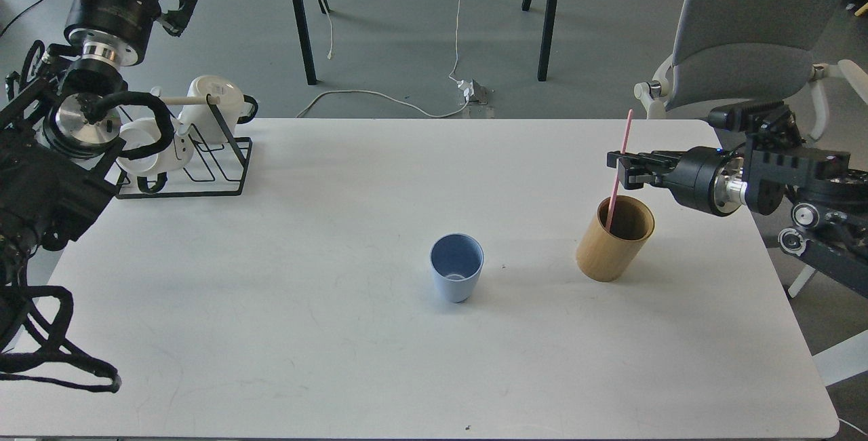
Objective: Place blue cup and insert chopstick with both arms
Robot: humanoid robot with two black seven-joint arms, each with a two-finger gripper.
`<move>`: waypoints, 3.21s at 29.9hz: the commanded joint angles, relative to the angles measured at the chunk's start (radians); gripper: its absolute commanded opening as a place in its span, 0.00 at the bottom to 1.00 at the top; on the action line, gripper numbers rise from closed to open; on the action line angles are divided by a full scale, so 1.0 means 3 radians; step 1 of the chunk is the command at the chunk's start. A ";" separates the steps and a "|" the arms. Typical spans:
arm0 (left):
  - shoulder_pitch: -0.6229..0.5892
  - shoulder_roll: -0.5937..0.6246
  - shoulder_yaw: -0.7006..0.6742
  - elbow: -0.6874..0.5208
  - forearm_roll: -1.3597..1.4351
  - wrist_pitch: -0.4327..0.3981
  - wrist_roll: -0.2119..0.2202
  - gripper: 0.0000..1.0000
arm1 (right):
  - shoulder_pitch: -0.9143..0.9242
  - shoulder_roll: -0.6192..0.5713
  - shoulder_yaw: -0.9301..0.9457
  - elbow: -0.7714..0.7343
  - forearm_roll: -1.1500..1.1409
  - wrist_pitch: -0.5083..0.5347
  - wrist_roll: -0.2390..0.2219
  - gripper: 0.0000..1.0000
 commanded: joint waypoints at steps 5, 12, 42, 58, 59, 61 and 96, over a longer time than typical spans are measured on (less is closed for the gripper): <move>-0.0005 0.0029 0.0007 0.0000 0.0004 0.0000 0.0005 0.99 | 0.0856 -0.0096 0.0045 0.0174 0.0064 0.0494 -0.0008 0.00; -0.0005 0.0034 0.0012 0.0000 0.0004 0.0000 0.0005 0.99 | 0.1128 0.0450 -0.0012 0.0154 0.0406 0.0592 -0.0135 0.00; -0.0046 0.0059 0.0078 -0.0005 0.0019 0.0000 0.0010 0.99 | 0.0136 0.1479 -0.0042 -0.0367 0.0412 0.0321 -0.0120 0.02; -0.0031 0.0070 0.0099 -0.0005 0.0019 0.0000 0.0010 0.99 | 0.0044 0.1479 -0.0042 -0.0362 0.0407 0.0321 -0.0125 0.22; -0.0046 0.0075 0.0124 -0.0005 0.0019 0.0000 0.0010 0.99 | 0.0039 0.1479 -0.0037 -0.0362 0.0412 0.0321 -0.0125 0.24; -0.0051 0.0075 0.0145 -0.0005 0.0019 0.0000 0.0010 0.99 | 0.0029 0.1469 -0.0027 -0.0352 0.0417 0.0321 -0.0120 0.26; -0.0025 -0.0089 0.0339 0.0026 0.0024 0.0000 -0.0020 0.99 | -0.0416 0.0952 0.2657 -0.1400 0.4527 0.0126 0.0013 1.00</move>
